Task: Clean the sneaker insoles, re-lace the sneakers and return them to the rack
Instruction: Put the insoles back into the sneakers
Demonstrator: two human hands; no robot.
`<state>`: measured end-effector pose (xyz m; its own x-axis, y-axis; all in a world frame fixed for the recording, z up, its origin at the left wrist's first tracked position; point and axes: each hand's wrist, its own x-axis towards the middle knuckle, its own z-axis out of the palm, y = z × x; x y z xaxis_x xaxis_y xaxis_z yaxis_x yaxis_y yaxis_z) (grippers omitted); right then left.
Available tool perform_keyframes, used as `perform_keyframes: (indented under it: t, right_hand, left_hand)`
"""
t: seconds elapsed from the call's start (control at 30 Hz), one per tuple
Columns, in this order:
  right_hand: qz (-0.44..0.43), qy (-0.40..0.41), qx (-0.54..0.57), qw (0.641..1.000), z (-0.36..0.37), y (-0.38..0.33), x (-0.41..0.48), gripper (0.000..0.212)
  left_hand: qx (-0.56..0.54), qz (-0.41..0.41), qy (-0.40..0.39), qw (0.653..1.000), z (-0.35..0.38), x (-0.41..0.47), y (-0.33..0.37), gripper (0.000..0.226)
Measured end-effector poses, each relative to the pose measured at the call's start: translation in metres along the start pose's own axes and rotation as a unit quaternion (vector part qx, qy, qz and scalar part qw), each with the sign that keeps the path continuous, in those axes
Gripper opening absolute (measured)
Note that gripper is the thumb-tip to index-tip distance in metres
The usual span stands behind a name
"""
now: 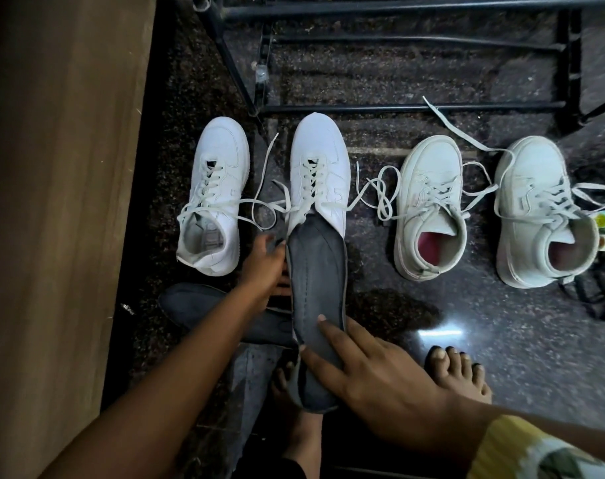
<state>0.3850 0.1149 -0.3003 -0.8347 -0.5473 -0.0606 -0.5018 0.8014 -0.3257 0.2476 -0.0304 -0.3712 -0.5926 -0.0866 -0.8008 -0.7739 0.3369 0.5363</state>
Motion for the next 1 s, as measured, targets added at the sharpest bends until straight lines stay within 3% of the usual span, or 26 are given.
perform_keyframes:
  t: [0.1,0.23,0.43,0.57,0.87,1.0]
  right_hand:
    - [0.023,-0.020,0.023,0.999,0.005,-0.006,0.002,0.038]
    - [0.043,-0.037,0.028,0.998,0.001,-0.007,0.010,0.048]
    - [0.052,-0.086,0.011,0.995,0.008,-0.004,0.011,0.050]
    - [0.065,-0.079,0.015,0.995,0.006,-0.001,0.021,0.050]
    - [0.073,-0.137,-0.004,0.988,0.021,0.030,0.066,0.047]
    - [0.067,-0.230,-0.017,0.971,0.021,0.050,0.080,0.055]
  left_hand:
    - [0.128,0.085,0.003,0.988,-0.004,0.012,0.005,0.051]
    - [0.209,0.149,-0.041,0.966,-0.010,0.030,0.006,0.054]
    - [0.229,0.157,-0.095,0.956,-0.017,0.042,0.011,0.061]
    - [0.211,0.168,-0.109,0.957,-0.018,0.042,0.011,0.060]
    - [0.240,0.191,-0.089,0.948,-0.017,0.041,0.010,0.058]
    - [0.251,0.198,-0.088,0.944,-0.017,0.041,0.010,0.058]
